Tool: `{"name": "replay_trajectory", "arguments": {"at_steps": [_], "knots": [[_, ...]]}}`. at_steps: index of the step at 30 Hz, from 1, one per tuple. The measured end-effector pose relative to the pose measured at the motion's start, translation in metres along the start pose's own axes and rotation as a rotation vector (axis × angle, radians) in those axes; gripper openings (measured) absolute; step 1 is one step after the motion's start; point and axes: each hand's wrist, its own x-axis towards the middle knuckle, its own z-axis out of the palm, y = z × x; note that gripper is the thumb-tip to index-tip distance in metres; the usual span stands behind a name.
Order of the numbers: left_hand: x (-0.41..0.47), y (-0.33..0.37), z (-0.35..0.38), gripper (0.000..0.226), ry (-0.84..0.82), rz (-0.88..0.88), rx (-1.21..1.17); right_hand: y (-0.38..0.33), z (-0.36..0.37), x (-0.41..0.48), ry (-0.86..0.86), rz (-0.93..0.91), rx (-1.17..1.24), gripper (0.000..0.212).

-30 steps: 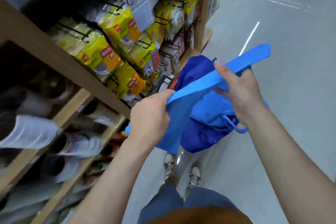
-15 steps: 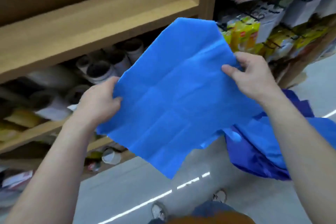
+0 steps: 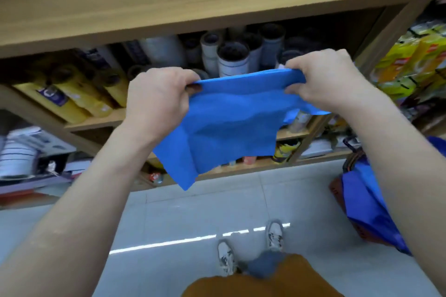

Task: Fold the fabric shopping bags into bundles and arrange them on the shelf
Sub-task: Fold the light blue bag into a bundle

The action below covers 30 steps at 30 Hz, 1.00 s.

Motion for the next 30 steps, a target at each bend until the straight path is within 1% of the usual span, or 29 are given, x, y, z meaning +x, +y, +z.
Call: {"name": "replay_trajectory", "arguments": {"at_steps": [2, 3, 4, 5, 7, 8, 9, 10, 12, 13, 14, 15, 16, 17, 18, 21, 22, 24, 26, 27, 28, 29, 30], "knots": [[-0.006, -0.026, -0.003, 0.022, -0.081, -0.159, 0.09, -0.003, -0.002, 0.006, 0.011, 0.044, 0.167, 0.009], [-0.008, -0.036, -0.004, 0.018, -0.126, -0.21, 0.164, -0.01, -0.001, 0.011, 0.035, 0.028, 0.233, 0.01], [-0.011, -0.041, -0.005, 0.016, -0.157, -0.218, 0.208, -0.02, 0.0, 0.019, 0.057, -0.01, 0.279, 0.01], [-0.013, -0.041, -0.006, 0.022, -0.164, -0.188, 0.201, -0.032, 0.0, 0.027, 0.078, -0.063, 0.315, 0.011], [-0.014, -0.032, -0.006, 0.043, -0.132, -0.14, 0.018, -0.064, -0.002, 0.041, 0.12, -0.177, 0.403, 0.012], [-0.011, -0.028, -0.005, 0.047, -0.101, -0.154, -0.096, -0.078, -0.003, 0.047, 0.149, -0.232, 0.462, 0.012], [-0.006, -0.025, -0.003, 0.042, -0.063, -0.186, -0.199, -0.092, -0.004, 0.053, 0.184, -0.289, 0.523, 0.012], [-0.002, -0.025, -0.001, 0.032, -0.002, -0.222, -0.299, -0.102, -0.005, 0.059, 0.218, -0.339, 0.583, 0.014], [0.005, -0.031, -0.002, 0.018, 0.136, -0.301, -0.457, -0.112, -0.011, 0.071, 0.24, -0.383, 0.654, 0.028], [0.01, -0.039, -0.005, 0.014, 0.203, -0.352, -0.509, -0.11, -0.016, 0.077, 0.216, -0.368, 0.638, 0.041], [0.015, -0.051, -0.009, 0.011, 0.272, -0.408, -0.546, -0.102, -0.021, 0.082, 0.167, -0.326, 0.559, 0.056], [0.021, -0.062, -0.015, 0.009, 0.339, -0.464, -0.576, -0.091, -0.026, 0.087, 0.11, -0.273, 0.423, 0.068], [0.027, -0.075, -0.022, 0.009, 0.396, -0.52, -0.616, -0.079, -0.03, 0.091, 0.057, -0.221, 0.283, 0.073], [0.034, -0.088, -0.029, 0.009, 0.44, -0.565, -0.675, -0.067, -0.035, 0.096, 0.02, -0.178, 0.212, 0.072], [0.042, -0.099, -0.035, 0.011, 0.472, -0.603, -0.737, -0.057, -0.039, 0.104, 0.007, -0.148, 0.219, 0.064], [0.065, -0.129, -0.044, 0.019, 0.518, -0.722, -0.837, -0.034, -0.038, 0.14, 0.067, -0.098, 0.372, 0.024], [0.073, -0.138, -0.045, 0.018, 0.526, -0.758, -0.851, -0.03, -0.036, 0.152, 0.075, -0.083, 0.46, 0.016], [0.09, -0.153, -0.045, 0.014, 0.543, -0.81, -0.863, -0.026, -0.033, 0.176, 0.081, -0.052, 0.695, 0.014], [0.108, -0.164, -0.045, 0.012, 0.57, -0.855, -0.895, -0.028, -0.037, 0.195, 0.036, 0.012, 1.028, 0.012], [0.116, -0.169, -0.044, 0.012, 0.595, -0.881, -0.919, -0.028, -0.039, 0.203, -0.01, 0.047, 1.179, 0.017], [0.123, -0.174, -0.043, 0.012, 0.619, -0.913, -0.935, -0.028, -0.04, 0.21, -0.069, 0.076, 1.273, 0.03], [0.13, -0.18, -0.041, 0.012, 0.639, -0.949, -0.931, -0.025, -0.04, 0.215, -0.127, 0.081, 1.278, 0.047], [0.134, -0.187, -0.04, 0.009, 0.651, -0.987, -0.916, -0.022, -0.041, 0.217, -0.165, 0.052, 1.206, 0.065]]}}
